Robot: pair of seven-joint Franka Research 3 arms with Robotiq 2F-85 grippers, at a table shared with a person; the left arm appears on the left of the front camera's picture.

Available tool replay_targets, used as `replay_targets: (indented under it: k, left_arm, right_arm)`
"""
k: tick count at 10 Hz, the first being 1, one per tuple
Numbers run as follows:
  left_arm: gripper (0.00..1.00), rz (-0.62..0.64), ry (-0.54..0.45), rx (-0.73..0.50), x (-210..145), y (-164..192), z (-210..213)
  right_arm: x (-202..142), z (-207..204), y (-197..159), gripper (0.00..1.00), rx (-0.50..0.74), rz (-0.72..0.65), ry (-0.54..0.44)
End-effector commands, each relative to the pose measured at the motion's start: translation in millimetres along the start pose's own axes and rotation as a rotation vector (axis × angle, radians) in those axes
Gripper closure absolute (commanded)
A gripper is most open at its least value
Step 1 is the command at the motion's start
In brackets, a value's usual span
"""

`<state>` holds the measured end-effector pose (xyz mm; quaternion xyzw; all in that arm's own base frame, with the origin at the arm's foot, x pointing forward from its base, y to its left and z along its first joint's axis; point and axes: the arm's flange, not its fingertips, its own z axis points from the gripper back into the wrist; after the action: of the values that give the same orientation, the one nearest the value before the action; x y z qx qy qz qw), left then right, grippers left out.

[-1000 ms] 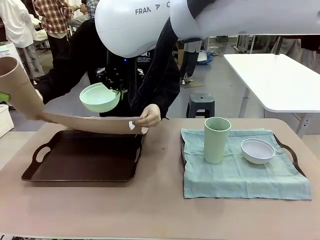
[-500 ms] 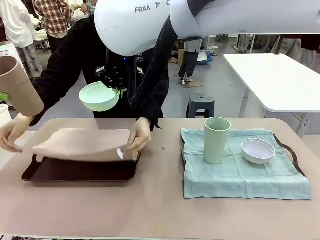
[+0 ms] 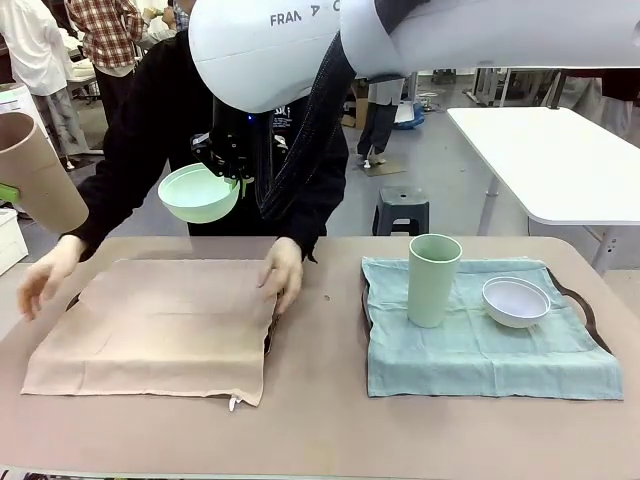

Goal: Set up a tray with a mat and arrange the tableware.
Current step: Place the Picnic Bowl and Reusable plastic cup back onto the Handle tray in front of the human's position.

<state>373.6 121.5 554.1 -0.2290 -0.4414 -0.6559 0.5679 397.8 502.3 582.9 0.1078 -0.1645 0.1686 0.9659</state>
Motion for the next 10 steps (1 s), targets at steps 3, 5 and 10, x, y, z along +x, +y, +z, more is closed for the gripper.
replay_targets:
  k: [3, 5, 10]
  left_arm:
    - [1.0, -0.018, 0.005, 0.004, 2.9, 0.4, 1.1]
    - [1.0, -0.018, 0.005, 0.004, 2.9, 0.4, 1.1]
    - [1.0, -0.018, 0.005, 0.004, 2.9, 0.4, 1.1]
  right_arm:
    - [-0.2, -1.0, 0.8, 1.0, -0.004, 0.001, -0.008]
    - [-0.2, -1.0, 0.8, 1.0, -0.004, 0.001, -0.008]
    - [-0.2, -1.0, 0.8, 1.0, -0.004, 0.001, -0.008]
